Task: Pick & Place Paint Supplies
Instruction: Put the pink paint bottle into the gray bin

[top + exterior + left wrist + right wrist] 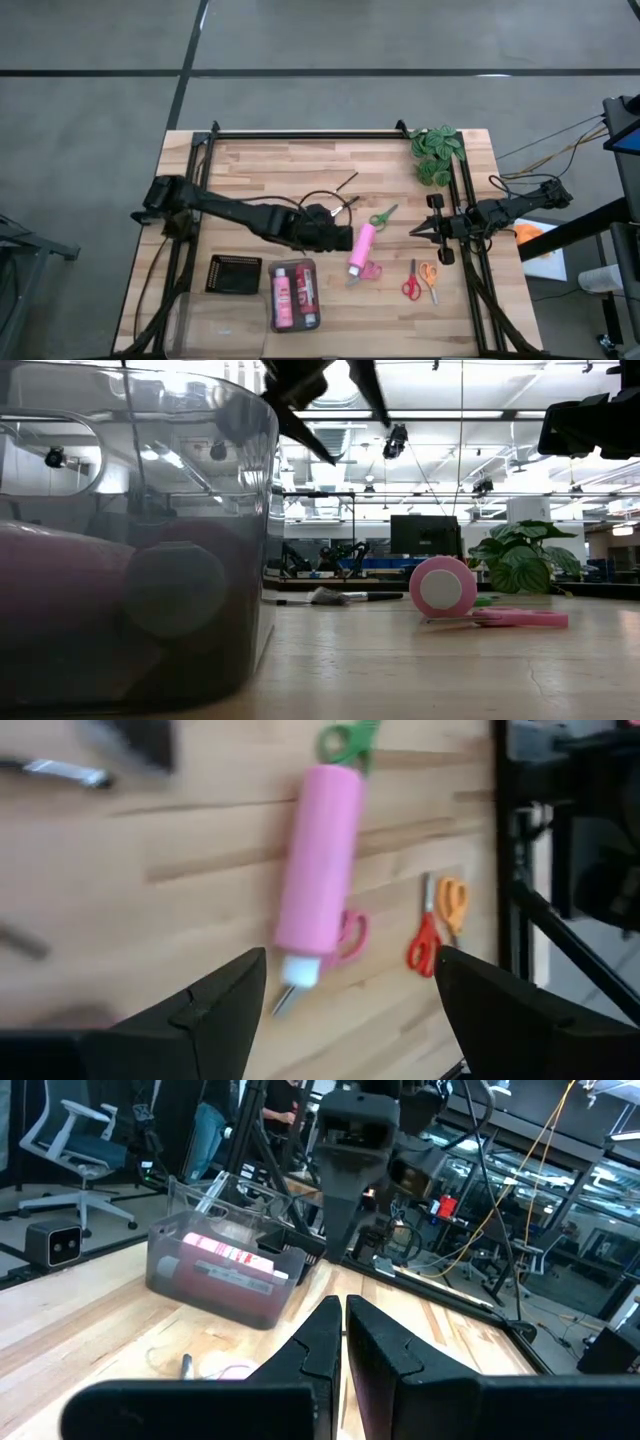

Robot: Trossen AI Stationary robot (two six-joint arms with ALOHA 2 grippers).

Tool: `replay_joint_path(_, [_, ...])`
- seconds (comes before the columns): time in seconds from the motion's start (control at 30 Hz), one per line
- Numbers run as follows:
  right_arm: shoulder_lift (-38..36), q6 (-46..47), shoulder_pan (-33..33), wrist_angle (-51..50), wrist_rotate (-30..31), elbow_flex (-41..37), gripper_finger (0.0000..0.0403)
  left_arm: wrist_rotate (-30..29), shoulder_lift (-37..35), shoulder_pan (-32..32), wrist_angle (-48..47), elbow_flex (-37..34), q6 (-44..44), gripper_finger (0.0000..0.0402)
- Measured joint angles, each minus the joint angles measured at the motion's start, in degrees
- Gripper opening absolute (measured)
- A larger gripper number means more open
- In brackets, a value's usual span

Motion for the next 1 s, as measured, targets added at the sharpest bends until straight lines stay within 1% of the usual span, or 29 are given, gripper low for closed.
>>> replay_joint_path(0.27, [0.02,0.00,0.01,0.02,0.01,0.01,0.0015,-0.72,4.96,0.55,9.29,0.07,9.83,0.0289])
replay_joint_path(0.47, [-0.02,0.00,0.01,0.00,0.00,0.02,0.0015,-5.23,8.80,0.55,16.12,0.44,17.60,0.0289])
replay_joint_path(0.57, [-0.05,0.00,-0.01,0.01,-0.01,0.00,0.0015,-6.92,11.06,0.55,19.03,1.81,21.99,0.0289])
replay_joint_path(0.8, [0.28,0.00,0.02,0.05,0.03,0.02,0.0015,-7.86,17.14,0.98,19.13,7.08,29.87,0.0289])
replay_joint_path(1.0, [0.34,0.00,-0.01,0.04,0.05,0.02,0.0015,-6.42,20.96,1.50,18.89,8.94,31.43,0.0289])
